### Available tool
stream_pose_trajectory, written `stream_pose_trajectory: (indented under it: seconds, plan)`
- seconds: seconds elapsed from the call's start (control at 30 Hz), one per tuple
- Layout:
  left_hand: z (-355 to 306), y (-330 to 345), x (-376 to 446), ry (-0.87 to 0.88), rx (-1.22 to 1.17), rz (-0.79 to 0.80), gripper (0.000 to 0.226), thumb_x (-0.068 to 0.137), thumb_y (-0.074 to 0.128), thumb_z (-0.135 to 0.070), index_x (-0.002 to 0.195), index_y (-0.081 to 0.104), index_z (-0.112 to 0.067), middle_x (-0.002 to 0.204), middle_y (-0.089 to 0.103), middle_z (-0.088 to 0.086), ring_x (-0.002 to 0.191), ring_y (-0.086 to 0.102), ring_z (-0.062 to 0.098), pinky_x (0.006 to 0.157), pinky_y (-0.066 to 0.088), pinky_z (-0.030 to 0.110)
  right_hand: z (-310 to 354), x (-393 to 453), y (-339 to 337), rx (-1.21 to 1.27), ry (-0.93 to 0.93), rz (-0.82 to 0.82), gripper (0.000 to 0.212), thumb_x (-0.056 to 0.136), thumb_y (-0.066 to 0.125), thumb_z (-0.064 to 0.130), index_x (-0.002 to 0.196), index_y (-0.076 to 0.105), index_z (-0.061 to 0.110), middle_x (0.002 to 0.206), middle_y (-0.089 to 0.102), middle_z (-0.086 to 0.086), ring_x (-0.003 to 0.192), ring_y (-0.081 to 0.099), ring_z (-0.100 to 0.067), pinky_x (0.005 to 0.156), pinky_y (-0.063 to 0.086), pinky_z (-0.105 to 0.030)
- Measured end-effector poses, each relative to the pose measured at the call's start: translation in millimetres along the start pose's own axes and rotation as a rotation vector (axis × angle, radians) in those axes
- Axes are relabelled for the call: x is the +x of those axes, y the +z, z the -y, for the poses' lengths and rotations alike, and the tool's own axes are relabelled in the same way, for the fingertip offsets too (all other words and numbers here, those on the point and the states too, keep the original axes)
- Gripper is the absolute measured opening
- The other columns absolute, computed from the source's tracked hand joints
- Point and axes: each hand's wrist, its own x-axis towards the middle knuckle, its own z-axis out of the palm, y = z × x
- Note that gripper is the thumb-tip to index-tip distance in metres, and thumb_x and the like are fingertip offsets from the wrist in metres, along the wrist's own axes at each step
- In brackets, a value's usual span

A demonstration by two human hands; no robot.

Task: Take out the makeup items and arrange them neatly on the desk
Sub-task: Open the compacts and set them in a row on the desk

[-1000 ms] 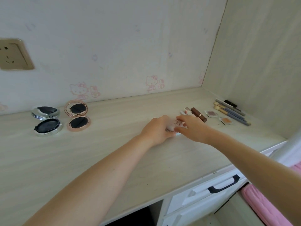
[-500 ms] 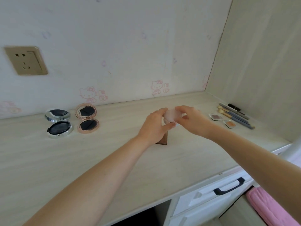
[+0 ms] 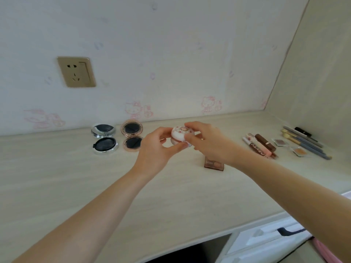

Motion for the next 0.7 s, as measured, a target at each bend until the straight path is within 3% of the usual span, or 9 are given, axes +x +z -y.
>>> stream_pose_trajectory:
  seconds: [0.13, 0.27, 0.43, 0.57, 0.7]
  plan:
    - [7.6, -36.5, -14.6, -0.092, -0.153, 0.027, 0.043, 0.070, 0.084, -0.026, 0.109, 0.066, -0.022, 0.104, 0.072, -0.009, 0.097, 0.067, 0.005, 0.087, 0.053, 0.022, 17.3, 2.0, 27.8, 0.112, -0.019, 0.038, 0.050, 0.089, 0.056, 0.036, 0.137, 0.048, 0.022, 0.126, 0.060, 0.006, 0.104, 0.062, -0.012, 0.088, 0.054, -0.039]
    - [19.5, -64.5, -32.2, -0.152, -0.238, 0.005, 0.040, 0.073, 0.081, -0.018, 0.110, 0.067, -0.027, 0.104, 0.072, -0.009, 0.091, 0.070, 0.007, 0.071, 0.049, 0.009, 28.3, 3.1, 59.5, 0.220, -0.021, 0.056, 0.053, 0.084, 0.061, 0.043, 0.133, 0.051, 0.024, 0.123, 0.061, 0.009, 0.097, 0.065, -0.006, 0.085, 0.056, -0.037]
    - [39.7, -86.5, -48.8, -0.204, -0.233, 0.041, 0.044, 0.074, 0.080, -0.013, 0.113, 0.066, -0.027, 0.103, 0.073, -0.007, 0.095, 0.070, 0.010, 0.075, 0.052, 0.013, 30.7, -0.7, 96.9, 0.359, 0.005, 0.079, 0.037, 0.082, 0.065, 0.042, 0.118, 0.057, 0.034, 0.109, 0.063, 0.014, 0.086, 0.067, -0.004, 0.082, 0.057, -0.036]
    - [48.9, -93.1, -58.2, -0.180, -0.237, 0.067, 0.049, 0.072, 0.079, -0.002, 0.111, 0.067, -0.027, 0.105, 0.073, -0.008, 0.099, 0.068, 0.009, 0.077, 0.051, 0.013, 29.5, -2.3, 115.6, 0.402, 0.027, 0.083, 0.034, 0.082, 0.067, 0.039, 0.114, 0.057, 0.036, 0.108, 0.064, 0.014, 0.088, 0.066, -0.006, 0.084, 0.056, -0.035]
    - [58.0, -90.0, -67.2, -0.166, -0.263, 0.044, 0.052, 0.068, 0.080, -0.001, 0.114, 0.065, -0.021, 0.109, 0.072, -0.007, 0.102, 0.067, 0.011, 0.081, 0.051, 0.014, 24.1, -2.9, 120.8, 0.324, 0.008, 0.129, 0.043, 0.084, 0.067, 0.040, 0.123, 0.055, 0.030, 0.112, 0.060, 0.012, 0.088, 0.063, -0.002, 0.075, 0.052, -0.015]
